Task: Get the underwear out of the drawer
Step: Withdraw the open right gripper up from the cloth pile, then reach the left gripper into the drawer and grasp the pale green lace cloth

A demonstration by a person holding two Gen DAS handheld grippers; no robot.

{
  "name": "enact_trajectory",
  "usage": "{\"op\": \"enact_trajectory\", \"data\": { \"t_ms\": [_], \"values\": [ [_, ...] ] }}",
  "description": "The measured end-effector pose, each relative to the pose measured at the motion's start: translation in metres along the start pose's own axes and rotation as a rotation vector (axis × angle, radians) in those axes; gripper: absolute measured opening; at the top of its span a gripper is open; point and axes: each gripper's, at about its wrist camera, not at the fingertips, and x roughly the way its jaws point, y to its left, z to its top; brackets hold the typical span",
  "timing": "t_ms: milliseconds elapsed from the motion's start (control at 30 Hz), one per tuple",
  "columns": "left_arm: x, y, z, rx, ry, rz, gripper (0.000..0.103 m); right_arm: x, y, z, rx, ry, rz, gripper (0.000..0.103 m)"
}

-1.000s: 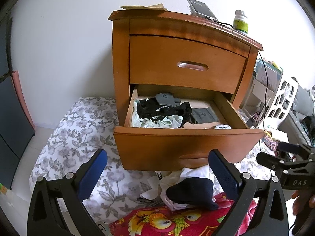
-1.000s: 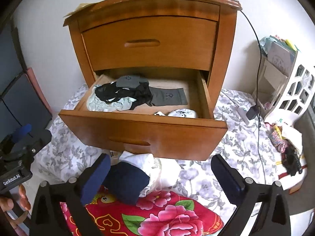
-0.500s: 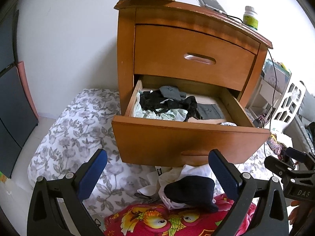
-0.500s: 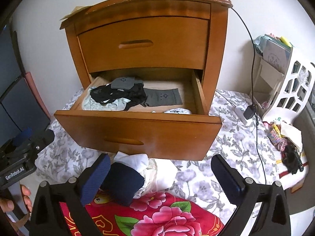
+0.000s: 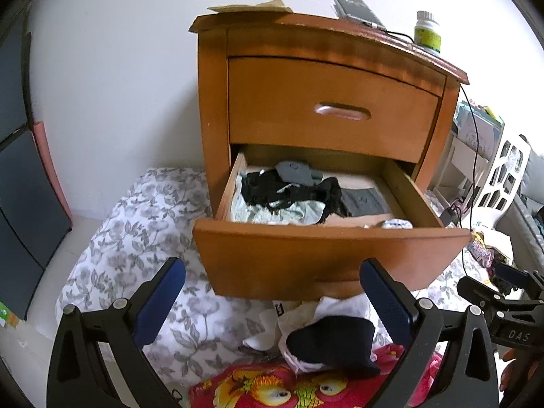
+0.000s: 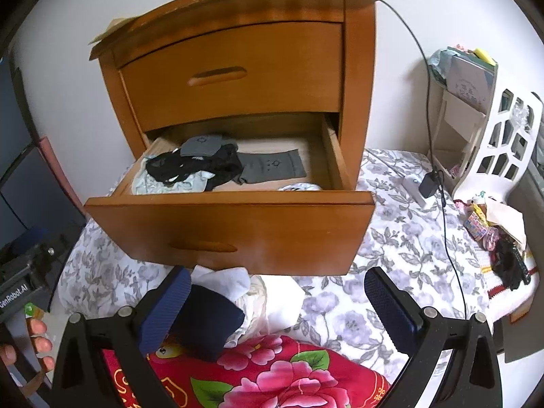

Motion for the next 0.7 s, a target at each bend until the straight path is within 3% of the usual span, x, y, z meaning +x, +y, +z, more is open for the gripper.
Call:
{"op": "enact_trajectory", "data": {
  "t_ms": [167,433,700],
  "values": [
    [0.006,0.001,0.018,0.005,0.01,-0.026,0.102,0.001,-0.004,0.001,0.006,-0.008,-0.009,0.103],
    [0.024,-0.012,0.043,0.155,0.076,-0.024,0.102,0.013,-0.007,0.001,0.01,0.01,-0.005,0.103],
    [0.046,-0.009,0.076,0.166,0.143,-0.039,0.102,0.025,-0.006,-0.002,0.006,0.033,0.009,0.103]
  ]
}}
